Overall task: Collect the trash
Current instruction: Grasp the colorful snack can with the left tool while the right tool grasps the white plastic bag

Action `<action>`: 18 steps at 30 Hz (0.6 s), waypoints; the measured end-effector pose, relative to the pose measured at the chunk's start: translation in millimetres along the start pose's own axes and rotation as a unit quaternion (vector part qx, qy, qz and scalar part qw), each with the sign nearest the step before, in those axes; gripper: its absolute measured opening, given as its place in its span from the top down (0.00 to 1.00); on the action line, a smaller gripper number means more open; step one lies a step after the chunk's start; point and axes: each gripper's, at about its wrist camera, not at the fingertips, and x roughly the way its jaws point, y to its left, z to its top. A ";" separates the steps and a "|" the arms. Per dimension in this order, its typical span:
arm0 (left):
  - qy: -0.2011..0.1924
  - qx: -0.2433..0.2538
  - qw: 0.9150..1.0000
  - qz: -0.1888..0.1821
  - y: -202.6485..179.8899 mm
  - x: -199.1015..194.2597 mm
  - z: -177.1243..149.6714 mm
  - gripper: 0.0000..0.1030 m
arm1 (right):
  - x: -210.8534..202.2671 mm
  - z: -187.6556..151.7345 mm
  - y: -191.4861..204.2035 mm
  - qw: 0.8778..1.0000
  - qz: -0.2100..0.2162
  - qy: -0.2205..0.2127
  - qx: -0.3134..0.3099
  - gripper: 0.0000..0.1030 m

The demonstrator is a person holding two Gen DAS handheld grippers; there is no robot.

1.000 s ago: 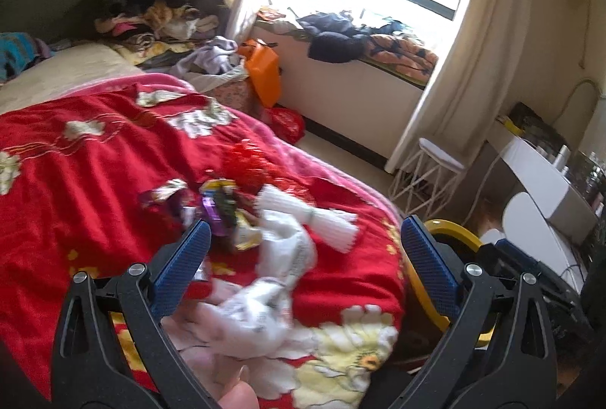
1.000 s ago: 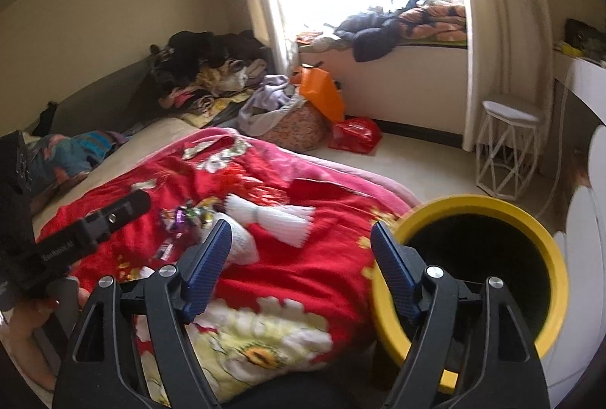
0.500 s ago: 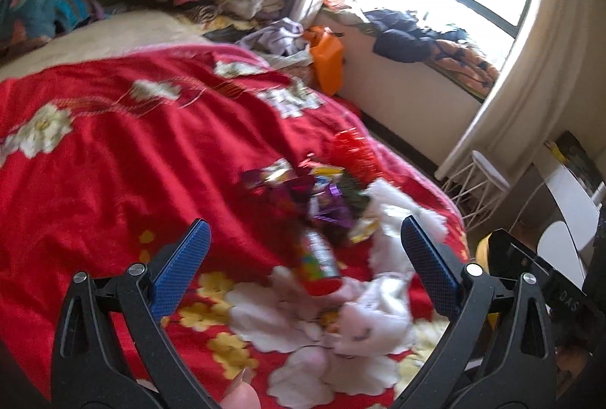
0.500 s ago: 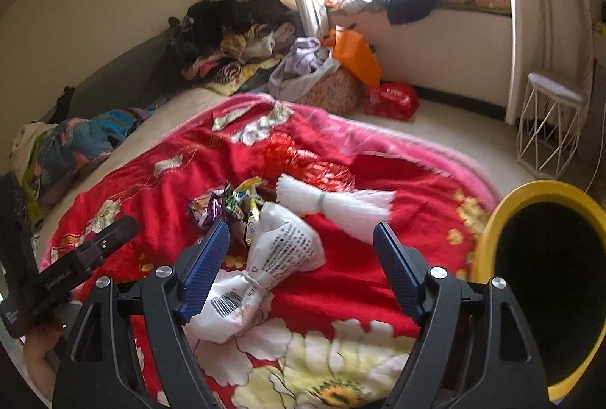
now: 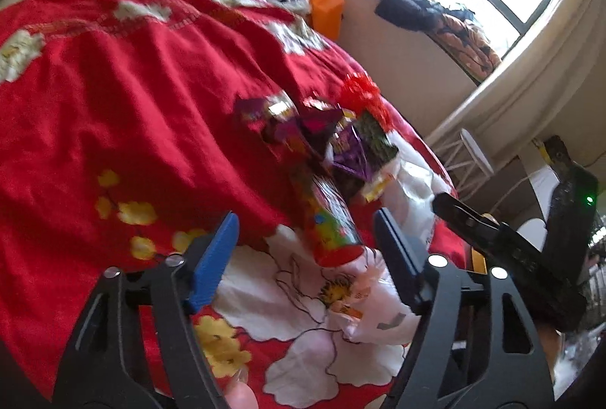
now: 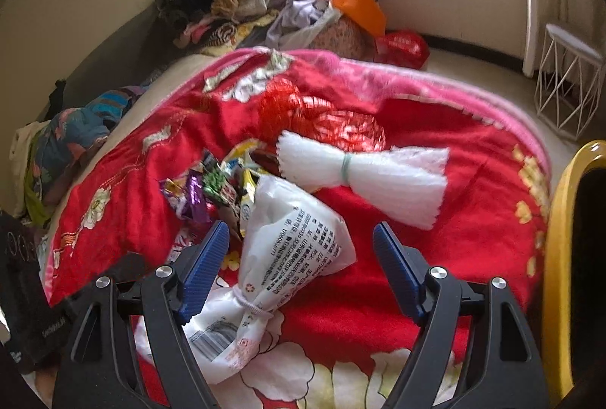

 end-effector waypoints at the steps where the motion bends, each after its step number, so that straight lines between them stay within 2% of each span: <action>1: 0.008 -0.005 1.000 -0.006 -0.2 4.3 -0.6 0.42 | 2.9 0.2 -1.0 1.000 0.002 0.004 0.003 0.26; 3: 0.019 -0.015 1.000 -0.017 -0.9 10.5 -1.8 0.47 | 11.1 -0.8 -4.3 1.000 0.014 0.017 0.013 0.27; 6: 0.034 -0.023 0.999 -0.026 -2.8 19.9 -2.6 0.51 | 19.3 -1.8 -6.4 0.999 0.033 0.034 0.020 0.35; 10: 0.050 -0.031 0.998 -0.029 -2.8 30.8 -6.4 0.53 | 22.8 -6.1 -10.0 0.997 0.053 0.046 0.029 0.50; 16: 0.054 -0.027 0.998 -0.021 -4.3 35.1 -10.7 0.59 | 9.7 -14.0 -15.2 0.996 0.069 0.036 0.033 0.58; 18: 0.056 -0.027 0.998 -0.019 -4.3 36.5 -9.1 0.67 | 2.6 -16.7 -15.1 0.997 0.069 0.030 0.031 0.58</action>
